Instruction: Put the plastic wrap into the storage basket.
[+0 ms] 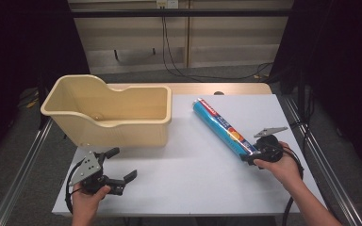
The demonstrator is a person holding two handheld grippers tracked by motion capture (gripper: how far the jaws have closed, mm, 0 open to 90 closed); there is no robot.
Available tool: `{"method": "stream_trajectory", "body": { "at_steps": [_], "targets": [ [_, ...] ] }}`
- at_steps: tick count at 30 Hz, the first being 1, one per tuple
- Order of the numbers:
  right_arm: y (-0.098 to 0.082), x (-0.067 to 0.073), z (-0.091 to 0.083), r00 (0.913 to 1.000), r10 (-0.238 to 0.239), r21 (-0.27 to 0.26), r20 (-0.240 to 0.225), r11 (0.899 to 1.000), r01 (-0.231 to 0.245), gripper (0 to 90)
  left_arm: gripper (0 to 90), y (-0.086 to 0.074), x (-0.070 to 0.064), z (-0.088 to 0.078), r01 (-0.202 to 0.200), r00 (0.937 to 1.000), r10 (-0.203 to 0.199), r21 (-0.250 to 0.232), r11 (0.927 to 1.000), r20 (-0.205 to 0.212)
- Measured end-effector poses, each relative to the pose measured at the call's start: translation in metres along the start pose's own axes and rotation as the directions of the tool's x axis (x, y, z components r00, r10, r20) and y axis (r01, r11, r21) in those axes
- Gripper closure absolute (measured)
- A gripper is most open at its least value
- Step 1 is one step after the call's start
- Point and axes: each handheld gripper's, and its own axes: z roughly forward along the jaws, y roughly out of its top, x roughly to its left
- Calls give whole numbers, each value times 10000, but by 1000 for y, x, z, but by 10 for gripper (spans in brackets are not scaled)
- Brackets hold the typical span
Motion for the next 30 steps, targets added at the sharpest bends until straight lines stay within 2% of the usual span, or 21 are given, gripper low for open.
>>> {"method": "stream_trajectory", "body": {
  "at_steps": [2,3,6,12,15,16,17,18,20,21,23,24,25,26,27,30],
  "targets": [
    [1,0,0,10000,-60,72,31,10000,60,290,0,0,0,0,41,10000,-41,-19,10000,19],
    [3,-1,0,9997,49,-7,224,10000,-48,212,0,0,-1,1,30,10000,-30,-19,10000,39],
    [8,-3,0,9998,65,-147,196,9999,-62,157,0,0,0,1,22,10000,-22,-13,10000,47],
    [24,0,0,10000,49,-563,11,9984,-48,115,0,-1,1,2,0,10000,0,58,10000,83],
    [43,4,5,10000,-27,-379,33,9993,28,103,0,-1,0,2,19,9999,-20,48,10000,111],
    [43,4,5,10000,-27,-379,33,9993,28,103,0,-1,0,2,19,9999,-20,48,10000,111],
    [55,4,9,10000,-41,-187,33,9998,42,96,0,-1,1,2,9,9999,-10,37,10000,129],
    [59,5,10,10000,-9,-80,-8,10000,9,88,0,-1,1,2,9,9999,-10,37,10000,129],
    [64,5,13,10000,-84,0,-44,10000,84,80,0,-1,1,1,47,9999,-47,32,10000,106],
    [76,7,16,9997,-252,43,65,9997,252,99,0,-2,2,1,34,9999,-34,53,10000,115],
    [85,9,19,9991,-385,137,151,9992,383,93,0,-2,3,1,80,9999,-80,32,10000,110],
    [85,9,19,9991,-385,137,151,9992,383,93,0,-2,3,1,80,9999,-80,32,10000,110],
    [96,10,24,9990,-433,310,89,9986,431,88,0,-2,3,0,69,9999,-69,7,10000,91],
    [96,10,24,9990,-433,310,89,9986,431,88,0,-2,3,0,69,9999,-69,7,10000,91],
    [106,8,33,9997,-151,551,-183,9984,161,57,0,-2,3,-1,76,9999,-76,8,10000,96],
    [113,7,40,9997,27,737,-245,9973,-9,67,0,-2,3,0,145,9998,-144,-38,9999,112]
  ]
}}
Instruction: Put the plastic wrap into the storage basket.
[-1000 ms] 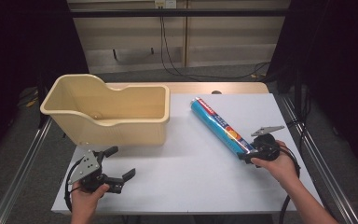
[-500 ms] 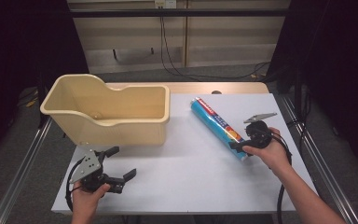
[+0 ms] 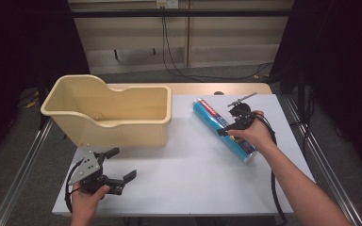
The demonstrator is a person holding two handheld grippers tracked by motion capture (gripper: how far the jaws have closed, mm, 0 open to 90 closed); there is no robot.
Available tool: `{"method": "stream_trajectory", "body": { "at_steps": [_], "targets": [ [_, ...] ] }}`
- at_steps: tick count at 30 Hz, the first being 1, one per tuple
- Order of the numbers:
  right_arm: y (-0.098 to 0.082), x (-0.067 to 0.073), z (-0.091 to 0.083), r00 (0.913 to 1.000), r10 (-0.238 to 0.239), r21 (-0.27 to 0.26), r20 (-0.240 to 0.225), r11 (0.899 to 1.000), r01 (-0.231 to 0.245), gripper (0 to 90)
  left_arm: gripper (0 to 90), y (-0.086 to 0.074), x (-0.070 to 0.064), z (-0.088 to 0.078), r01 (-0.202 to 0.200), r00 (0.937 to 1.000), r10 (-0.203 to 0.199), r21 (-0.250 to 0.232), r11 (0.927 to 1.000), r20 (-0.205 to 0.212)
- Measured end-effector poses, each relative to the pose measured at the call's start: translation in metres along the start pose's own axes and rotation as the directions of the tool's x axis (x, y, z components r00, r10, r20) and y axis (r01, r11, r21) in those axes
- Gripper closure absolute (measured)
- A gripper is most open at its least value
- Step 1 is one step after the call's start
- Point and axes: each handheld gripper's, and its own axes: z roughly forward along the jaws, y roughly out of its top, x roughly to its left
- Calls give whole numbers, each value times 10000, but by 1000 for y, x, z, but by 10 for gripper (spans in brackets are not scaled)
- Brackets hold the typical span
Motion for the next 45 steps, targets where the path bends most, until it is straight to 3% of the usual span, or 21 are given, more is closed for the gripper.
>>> {"method": "stream_trajectory", "body": {
  "at_steps": [3,7,15,18,22,33,36,38,40,45],
  "targets": [
    [13,-4,16,9998,0,665,185,9978,-12,82,0,0,1,0,-132,9999,132,74,9999,36],
    [22,-7,30,10000,67,1249,68,9921,-75,126,0,-1,2,0,-82,10000,82,91,9999,20],
    [30,-10,46,9999,10,1821,125,9833,-32,161,0,-2,4,-1,-74,10000,74,112,9999,13],
    [31,-10,54,9999,122,2353,111,9718,-145,143,0,-2,4,0,-74,10000,73,98,9999,47],
    [31,-12,57,9996,195,2625,192,9646,-239,168,0,-1,4,0,-112,9999,111,126,9999,58],
    [34,-11,62,9989,-420,3035,-197,9517,460,307,0,-2,4,1,-93,9999,91,202,9998,101],
    [35,-10,62,9994,-332,3169,-134,9478,357,316,0,-2,4,1,-94,9999,92,179,9998,79],
    [36,-11,62,10000,-20,3311,-34,9436,30,322,0,-1,4,0,-64,10000,63,144,9999,72],
    [38,-10,63,10000,-84,3375,0,9413,79,325,0,-1,4,-1,-67,9999,66,143,9999,77],
    [40,-9,61,10000,-87,3868,28,9221,69,326,0,-2,4,-1,-47,10000,46,119,9999,58]
  ]
}}
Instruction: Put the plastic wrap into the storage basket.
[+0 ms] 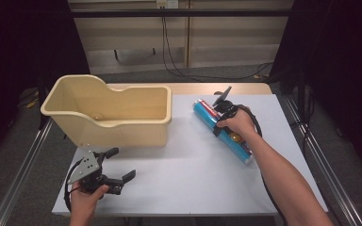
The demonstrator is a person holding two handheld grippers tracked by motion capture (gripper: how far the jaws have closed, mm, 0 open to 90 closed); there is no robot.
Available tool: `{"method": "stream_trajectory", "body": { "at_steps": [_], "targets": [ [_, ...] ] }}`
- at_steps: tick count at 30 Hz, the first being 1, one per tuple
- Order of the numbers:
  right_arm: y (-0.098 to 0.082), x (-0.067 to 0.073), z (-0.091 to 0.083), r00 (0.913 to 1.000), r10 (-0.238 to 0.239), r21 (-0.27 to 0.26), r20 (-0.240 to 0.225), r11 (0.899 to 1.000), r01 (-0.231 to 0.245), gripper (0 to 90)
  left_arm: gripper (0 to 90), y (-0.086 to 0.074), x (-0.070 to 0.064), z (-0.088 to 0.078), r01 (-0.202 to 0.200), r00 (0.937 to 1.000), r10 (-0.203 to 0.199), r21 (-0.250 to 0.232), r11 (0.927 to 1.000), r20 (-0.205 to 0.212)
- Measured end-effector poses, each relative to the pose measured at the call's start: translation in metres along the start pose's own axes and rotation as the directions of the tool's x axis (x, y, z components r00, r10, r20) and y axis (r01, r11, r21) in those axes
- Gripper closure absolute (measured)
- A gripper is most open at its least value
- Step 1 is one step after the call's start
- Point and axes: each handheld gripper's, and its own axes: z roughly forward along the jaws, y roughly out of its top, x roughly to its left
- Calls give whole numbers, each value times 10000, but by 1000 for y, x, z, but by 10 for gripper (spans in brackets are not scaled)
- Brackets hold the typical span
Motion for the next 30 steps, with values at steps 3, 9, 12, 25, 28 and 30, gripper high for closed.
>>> {"method": "stream_trajectory", "body": {
  "at_steps": [3,9,12,25,28,30],
  "targets": [
    [0,0,-3,10000,-39,73,7,10000,39,326,0,0,0,0,15,10000,-15,23,10000,7],
    [0,1,-25,9988,-410,8,268,9992,410,327,0,1,0,1,5,10000,-5,23,10000,56],
    [0,2,-37,9978,-580,-35,336,9983,582,327,0,1,-1,1,18,10000,-18,-12,10000,66],
    [4,3,-83,9936,-1059,87,404,9944,1057,327,0,1,-2,2,13,9999,-12,-36,10000,101],
    [6,4,-92,9923,-1139,101,496,9935,1135,326,0,2,-2,2,14,9999,-13,-50,10000,115],
    [8,4,-102,9906,-1264,10,523,9920,1266,327,0,2,-2,2,13,9999,-13,-54,10000,121]
  ]
}}
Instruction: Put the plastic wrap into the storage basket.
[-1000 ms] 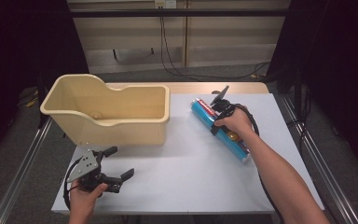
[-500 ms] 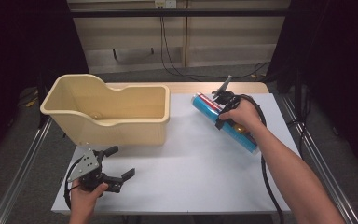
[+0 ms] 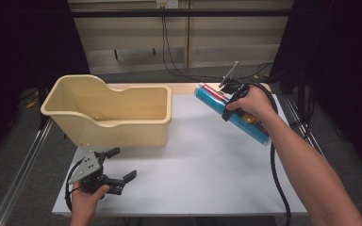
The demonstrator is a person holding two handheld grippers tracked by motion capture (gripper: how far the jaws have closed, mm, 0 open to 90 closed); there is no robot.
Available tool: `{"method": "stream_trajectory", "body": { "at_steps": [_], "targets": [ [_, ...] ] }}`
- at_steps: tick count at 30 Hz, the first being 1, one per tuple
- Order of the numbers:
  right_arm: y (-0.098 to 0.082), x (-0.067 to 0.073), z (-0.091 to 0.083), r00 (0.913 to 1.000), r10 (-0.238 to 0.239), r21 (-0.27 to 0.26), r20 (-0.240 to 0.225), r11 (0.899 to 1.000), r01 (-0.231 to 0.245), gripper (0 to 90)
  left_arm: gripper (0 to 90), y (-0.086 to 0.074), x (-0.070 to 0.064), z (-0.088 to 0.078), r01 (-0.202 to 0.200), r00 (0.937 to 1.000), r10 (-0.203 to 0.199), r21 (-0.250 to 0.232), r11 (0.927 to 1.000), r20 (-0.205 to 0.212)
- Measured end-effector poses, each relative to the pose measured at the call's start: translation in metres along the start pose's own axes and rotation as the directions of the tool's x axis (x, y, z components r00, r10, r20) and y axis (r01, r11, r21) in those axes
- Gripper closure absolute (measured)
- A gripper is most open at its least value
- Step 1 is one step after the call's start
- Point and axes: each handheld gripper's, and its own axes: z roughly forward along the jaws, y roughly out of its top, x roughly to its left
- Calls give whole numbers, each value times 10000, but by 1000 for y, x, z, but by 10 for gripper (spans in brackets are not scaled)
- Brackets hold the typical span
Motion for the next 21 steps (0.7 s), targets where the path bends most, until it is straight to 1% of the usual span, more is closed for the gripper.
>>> {"method": "stream_trajectory", "body": {
  "at_steps": [2,3,4,6,7,10,12,13,14,15,16,17,18,21],
  "targets": [
    [2,1,-7,10000,-26,-22,-3,10000,26,327,0,0,0,0,-2,10000,2,4,10000,-1],
    [2,1,-7,10000,-26,-22,-3,10000,26,327,0,0,0,0,-2,10000,2,4,10000,-1],
    [4,3,-14,9998,-176,-64,68,9998,176,326,0,0,0,0,14,10000,-14,1,10000,16],
    [5,3,-17,9998,-185,-53,72,9998,186,326,0,0,0,1,57,10000,-57,-36,10000,25],
    [7,4,-25,9997,-249,-155,64,9996,250,326,0,0,0,1,55,10000,-54,-50,10000,25],
    [9,5,-30,9997,-249,-186,30,9995,249,326,0,0,-1,1,83,10000,-83,-102,9999,24],
    [13,7,-40,9993,-363,-286,77,9989,365,326,0,0,-1,1,93,10000,-93,-108,9999,-2],
    [13,7,-40,9993,-363,-286,77,9989,365,326,0,0,-1,1,93,10000,-93,-108,9999,-2],
    [15,8,-45,9991,-431,-317,49,9986,432,326,0,-1,-2,2,127,9999,-128,-149,9998,-102],
    [15,8,-45,9991,-431,-317,49,9986,432,326,0,-1,-2,2,127,9999,-128,-149,9998,-102],
    [18,9,-50,9989,-478,-305,22,9984,478,326,0,-1,-2,2,84,10000,-84,-112,9999,-12],
    [18,9,-50,9989,-478,-305,22,9984,478,326,0,-1,-2,2,84,10000,-84,-112,9999,-12],
    [21,11,-55,9984,-567,-372,13,9977,567,326,0,0,-1,1,47,10000,-47,-49,10000,45],
    [25,13,-61,9969,-788,-442,81,9959,791,326,0,0,0,1,81,10000,-81,-96,9999,26]
  ]
}}
